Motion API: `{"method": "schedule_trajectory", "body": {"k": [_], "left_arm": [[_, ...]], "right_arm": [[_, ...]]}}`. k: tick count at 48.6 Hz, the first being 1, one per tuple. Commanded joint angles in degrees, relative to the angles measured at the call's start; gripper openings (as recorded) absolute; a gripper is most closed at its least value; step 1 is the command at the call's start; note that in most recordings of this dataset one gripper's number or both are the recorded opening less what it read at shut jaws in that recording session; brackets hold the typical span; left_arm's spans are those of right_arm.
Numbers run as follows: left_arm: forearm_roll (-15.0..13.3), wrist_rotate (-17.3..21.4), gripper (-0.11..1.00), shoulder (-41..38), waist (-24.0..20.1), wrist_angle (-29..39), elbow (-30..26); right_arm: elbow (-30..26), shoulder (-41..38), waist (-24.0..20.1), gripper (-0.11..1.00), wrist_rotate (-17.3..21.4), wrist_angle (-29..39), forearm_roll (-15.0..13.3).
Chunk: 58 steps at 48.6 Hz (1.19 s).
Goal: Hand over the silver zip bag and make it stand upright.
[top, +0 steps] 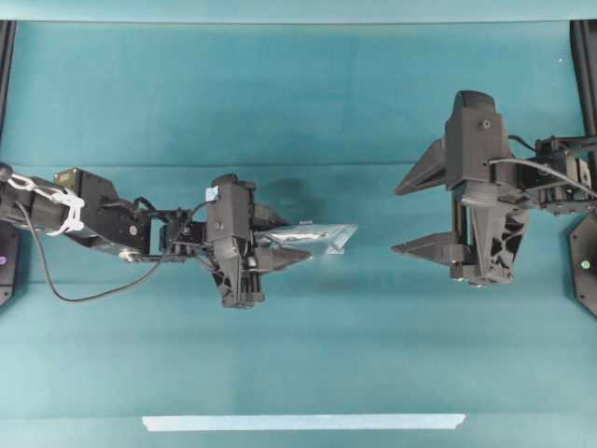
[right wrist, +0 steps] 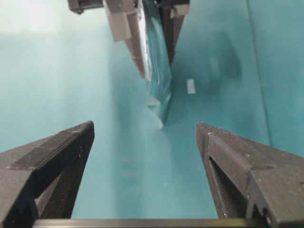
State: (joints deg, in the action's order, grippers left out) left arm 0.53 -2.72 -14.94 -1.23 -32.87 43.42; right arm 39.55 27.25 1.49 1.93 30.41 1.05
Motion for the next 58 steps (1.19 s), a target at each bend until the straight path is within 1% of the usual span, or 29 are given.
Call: {"method": "schedule_trajectory", "body": {"k": [1,58], "left_arm": [[0.0,0.1,0.27,0.6,0.5,0.2,-0.3],[0.1,0.3,0.27,0.7,0.7,1.0,-0.4]], "right_arm": [[-0.4,0.4,-0.2,0.9,0.5,-0.4,-0.2],[-0.4,0.4,-0.2,0.89,0.5,-0.6,-0.2]]}}
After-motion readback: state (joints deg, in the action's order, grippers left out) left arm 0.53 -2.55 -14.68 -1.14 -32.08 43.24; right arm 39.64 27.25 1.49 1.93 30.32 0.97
